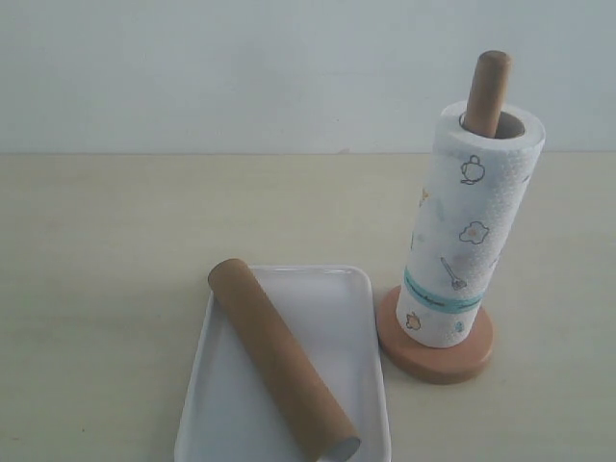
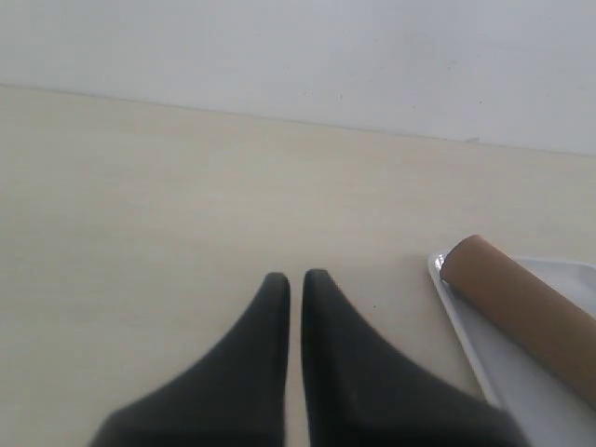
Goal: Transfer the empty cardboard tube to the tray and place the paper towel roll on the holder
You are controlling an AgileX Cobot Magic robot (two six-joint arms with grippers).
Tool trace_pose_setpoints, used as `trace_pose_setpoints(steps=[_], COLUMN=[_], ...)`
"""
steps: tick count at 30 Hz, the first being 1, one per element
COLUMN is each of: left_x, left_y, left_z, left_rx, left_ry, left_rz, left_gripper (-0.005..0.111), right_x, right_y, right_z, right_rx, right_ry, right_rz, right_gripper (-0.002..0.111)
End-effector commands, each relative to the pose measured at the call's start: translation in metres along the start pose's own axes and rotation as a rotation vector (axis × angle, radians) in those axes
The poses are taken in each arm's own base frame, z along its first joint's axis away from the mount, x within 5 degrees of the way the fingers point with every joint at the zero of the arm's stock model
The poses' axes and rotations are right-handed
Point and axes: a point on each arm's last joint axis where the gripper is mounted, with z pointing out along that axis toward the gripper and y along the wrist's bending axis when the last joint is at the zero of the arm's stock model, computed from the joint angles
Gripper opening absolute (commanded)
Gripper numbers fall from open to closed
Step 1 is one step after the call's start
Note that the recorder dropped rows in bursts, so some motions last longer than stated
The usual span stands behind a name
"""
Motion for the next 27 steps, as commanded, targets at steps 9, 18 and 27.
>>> trace_pose_setpoints(steps=[9,18,27], left_x=[0.0011,0.0011,0.0011], left_y=[0.0002,0.0002,0.0002], left_z=[0.0001,0.0001,0.0001], left_rx=[-0.002,-0.002,-0.002], left_ry=[0.001,0.001,0.001], left_rz=[0.002,0.002,0.002], left_gripper=[0.004,0.004,0.004], right_x=[-0.0012,-0.0012,-0.0012], right_y=[-0.0001,-0.0001,-0.0001], right_z=[-0.0004,-0.0004,-0.0004], right_rx=[0.004,0.004,0.004], right_ry=[-0.016,-0.016,-0.016], right_rz=[-0.006,-0.006,-0.006], right_gripper=[0.0,0.0,0.0])
